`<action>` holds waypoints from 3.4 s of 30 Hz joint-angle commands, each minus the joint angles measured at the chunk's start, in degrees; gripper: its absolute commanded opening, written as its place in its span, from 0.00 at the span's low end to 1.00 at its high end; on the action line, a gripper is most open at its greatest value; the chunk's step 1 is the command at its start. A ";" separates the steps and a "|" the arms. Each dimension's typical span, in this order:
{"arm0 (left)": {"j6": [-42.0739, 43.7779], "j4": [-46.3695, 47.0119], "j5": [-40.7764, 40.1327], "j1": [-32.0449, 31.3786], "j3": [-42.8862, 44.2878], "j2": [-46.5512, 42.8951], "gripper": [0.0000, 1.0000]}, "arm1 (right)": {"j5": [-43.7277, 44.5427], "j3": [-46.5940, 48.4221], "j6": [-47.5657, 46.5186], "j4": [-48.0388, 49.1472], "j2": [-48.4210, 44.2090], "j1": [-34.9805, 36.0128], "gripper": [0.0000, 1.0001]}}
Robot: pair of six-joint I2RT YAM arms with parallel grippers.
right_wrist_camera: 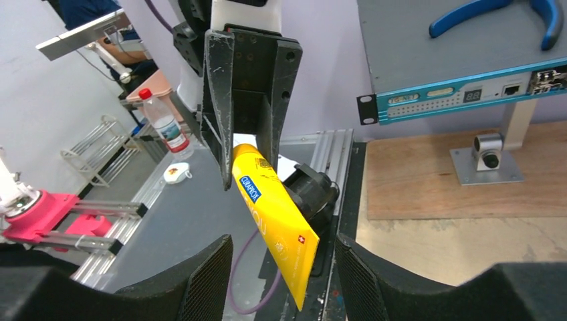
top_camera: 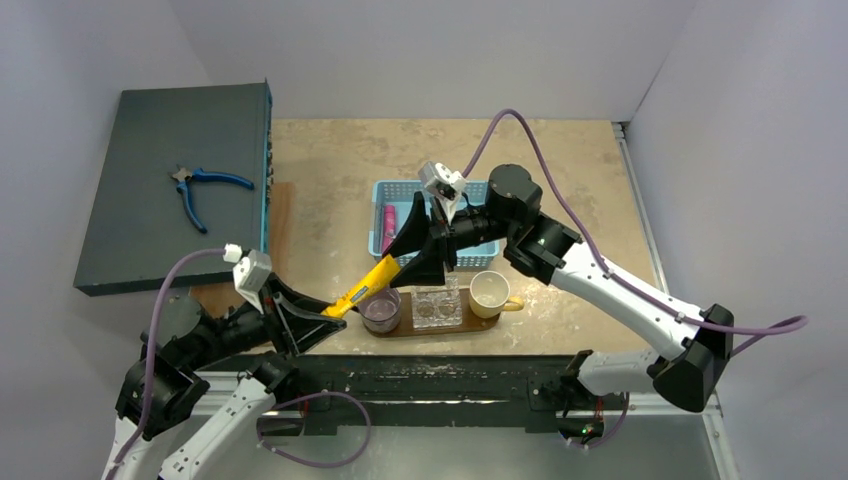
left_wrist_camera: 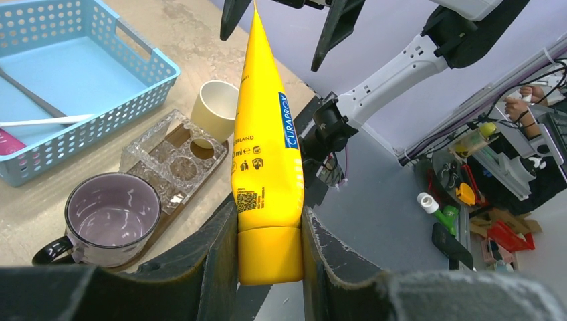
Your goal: Prepare toiletry sets of a toothbrush and toothpaste on the tray
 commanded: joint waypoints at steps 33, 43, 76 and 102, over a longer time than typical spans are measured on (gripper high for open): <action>0.97 4.39 2.31 -0.27 -1.59 -0.17 0.00 | -2.68 1.97 1.30 1.40 1.66 3.09 0.00; 3.38 1.69 -1.46 -0.24 -0.90 1.66 0.53 | 2.46 5.00 -4.80 -10.32 -0.74 3.43 0.00; 14.35 0.97 -6.38 -0.27 7.12 7.63 1.00 | 65.38 29.90 -8.60 -67.86 5.80 10.71 0.00; 15.34 4.34 -5.55 -0.26 -0.40 7.72 1.00 | 66.98 34.22 -8.29 -75.64 16.48 13.71 0.00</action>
